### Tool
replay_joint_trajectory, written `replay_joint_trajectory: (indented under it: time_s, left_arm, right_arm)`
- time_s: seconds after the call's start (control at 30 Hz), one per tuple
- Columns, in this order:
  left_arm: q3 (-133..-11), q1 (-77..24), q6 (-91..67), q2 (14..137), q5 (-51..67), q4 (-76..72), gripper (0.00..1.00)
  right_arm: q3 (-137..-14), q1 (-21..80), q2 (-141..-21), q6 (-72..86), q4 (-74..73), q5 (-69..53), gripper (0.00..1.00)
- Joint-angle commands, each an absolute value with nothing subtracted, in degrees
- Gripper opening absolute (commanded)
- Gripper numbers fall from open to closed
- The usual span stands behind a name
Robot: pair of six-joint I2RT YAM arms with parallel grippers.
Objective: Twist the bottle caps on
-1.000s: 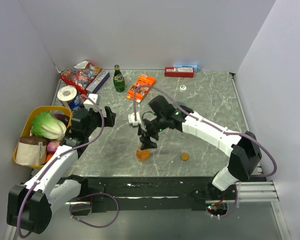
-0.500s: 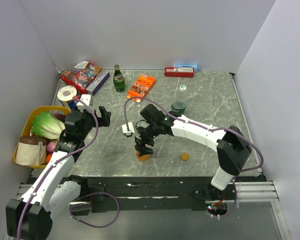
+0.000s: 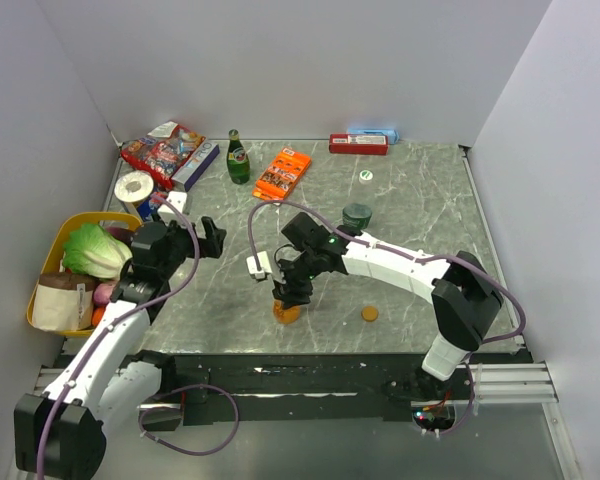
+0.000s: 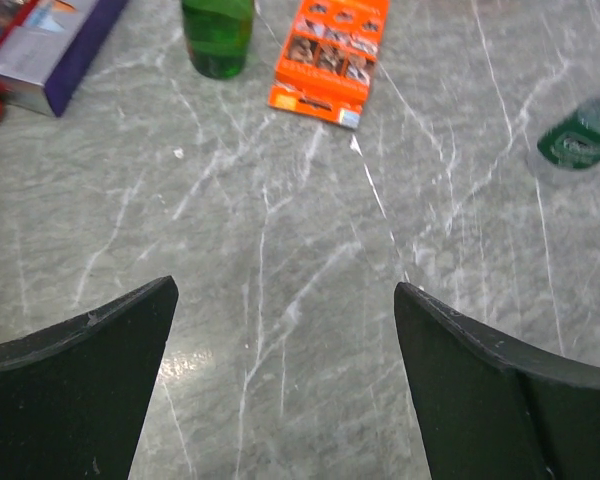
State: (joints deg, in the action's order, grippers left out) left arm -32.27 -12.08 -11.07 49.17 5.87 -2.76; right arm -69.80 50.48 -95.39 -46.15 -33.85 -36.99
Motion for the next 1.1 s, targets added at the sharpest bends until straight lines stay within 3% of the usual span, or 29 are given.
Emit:
replay_joint_trajectory:
  time_s: [0.0, 0.17, 0.37, 0.47, 0.8, 1.07]
  left_arm:
    - [-31.8, -11.7, -7.9, 50.5, 11.7, -5.9, 0.96]
    - [-30.2, -11.7, -2.0, 50.6, 20.5, -6.4, 0.96]
    - [-31.2, -11.7, 15.1, 49.7, 44.2, 3.7, 0.96]
    - [-30.5, -12.3, 17.0, 50.0, 49.1, 0.4, 0.96]
    - [-34.4, -25.4, 2.9, 60.5, 36.7, -17.4, 0.96]
    - [-35.9, -27.1, -2.3, 64.2, 30.3, -22.0, 0.96]
  right_arm:
    - [-69.1, 50.1, -94.0, -47.4, -35.1, -37.1, 0.43]
    - [-73.3, 48.7, -91.8, -45.8, -37.4, -36.7, 0.26]
    - [-84.3, 40.2, -90.3, -45.0, -45.0, -37.3, 0.21]
    - [-90.9, 37.0, -91.1, -45.1, -48.8, -38.2, 0.20]
    - [-103.5, 35.9, -95.5, -41.6, -51.8, -42.2, 0.20]
    - [-105.1, 35.9, -96.8, -43.2, -55.4, -47.4, 0.20]
